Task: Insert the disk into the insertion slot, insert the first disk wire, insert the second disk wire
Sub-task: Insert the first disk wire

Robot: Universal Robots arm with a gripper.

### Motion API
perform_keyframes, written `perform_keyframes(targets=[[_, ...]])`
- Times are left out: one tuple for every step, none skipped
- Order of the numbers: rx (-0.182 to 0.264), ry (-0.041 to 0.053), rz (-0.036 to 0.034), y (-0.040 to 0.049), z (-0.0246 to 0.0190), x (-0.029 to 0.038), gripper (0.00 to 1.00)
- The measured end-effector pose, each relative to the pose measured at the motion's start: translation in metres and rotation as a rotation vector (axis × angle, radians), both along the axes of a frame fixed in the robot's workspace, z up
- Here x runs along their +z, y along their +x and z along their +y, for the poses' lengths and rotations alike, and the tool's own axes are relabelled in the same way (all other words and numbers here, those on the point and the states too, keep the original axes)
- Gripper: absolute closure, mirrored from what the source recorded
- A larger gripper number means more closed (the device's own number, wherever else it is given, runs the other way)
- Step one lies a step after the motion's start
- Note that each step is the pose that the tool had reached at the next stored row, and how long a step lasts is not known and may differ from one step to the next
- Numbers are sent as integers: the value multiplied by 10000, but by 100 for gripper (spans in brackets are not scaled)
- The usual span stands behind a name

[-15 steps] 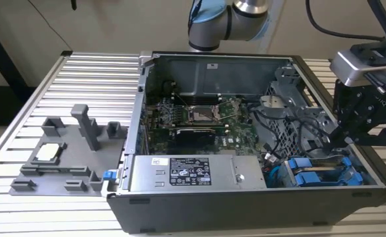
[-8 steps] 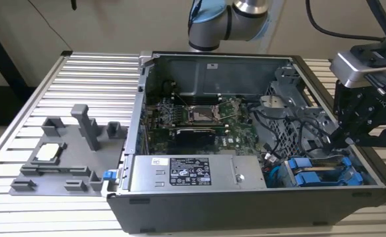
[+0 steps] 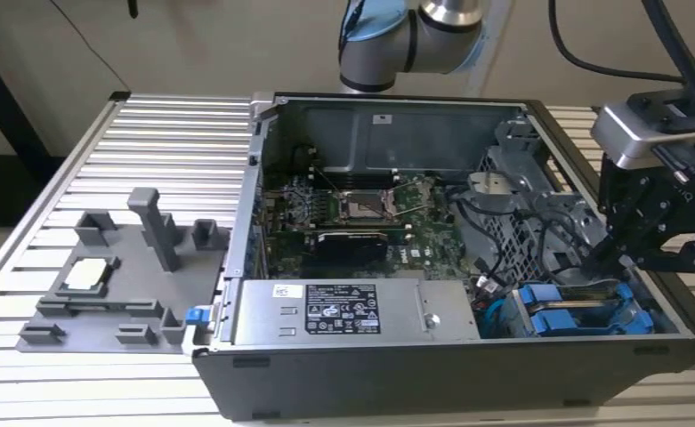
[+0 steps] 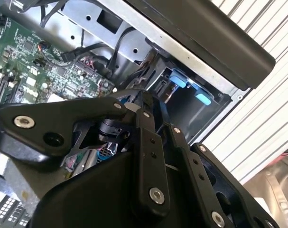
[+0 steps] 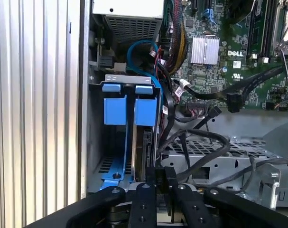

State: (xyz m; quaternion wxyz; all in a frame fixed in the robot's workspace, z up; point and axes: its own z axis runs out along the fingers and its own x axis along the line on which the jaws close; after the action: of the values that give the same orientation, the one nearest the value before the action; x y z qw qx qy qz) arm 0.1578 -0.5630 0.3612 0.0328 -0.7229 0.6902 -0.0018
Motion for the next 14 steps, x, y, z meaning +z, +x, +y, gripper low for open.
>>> perform_keyframes(targets=[[1, 2, 0, 0, -12, -11, 81], [1, 2, 1, 1, -24, -22, 81], [1, 4, 0, 1, -30, -32, 81], [1, 4, 0, 1, -34, -44, 81], [1, 4, 0, 1, -36, -57, 81], [1, 2, 0, 1, -38, -69, 81], [1, 2, 0, 1, -41, -81, 81], [0, 2, 0, 2, -44, -92, 81], [0, 1, 1, 4, -46, -99, 81], [0, 1, 2, 6, -50, -105, 81], [0, 2, 3, 7, -53, -112, 81], [0, 2, 3, 8, -55, -119, 81], [0, 2, 3, 10, -57, -125, 81], [-2, 2, 3, 11, -59, -130, 81]])
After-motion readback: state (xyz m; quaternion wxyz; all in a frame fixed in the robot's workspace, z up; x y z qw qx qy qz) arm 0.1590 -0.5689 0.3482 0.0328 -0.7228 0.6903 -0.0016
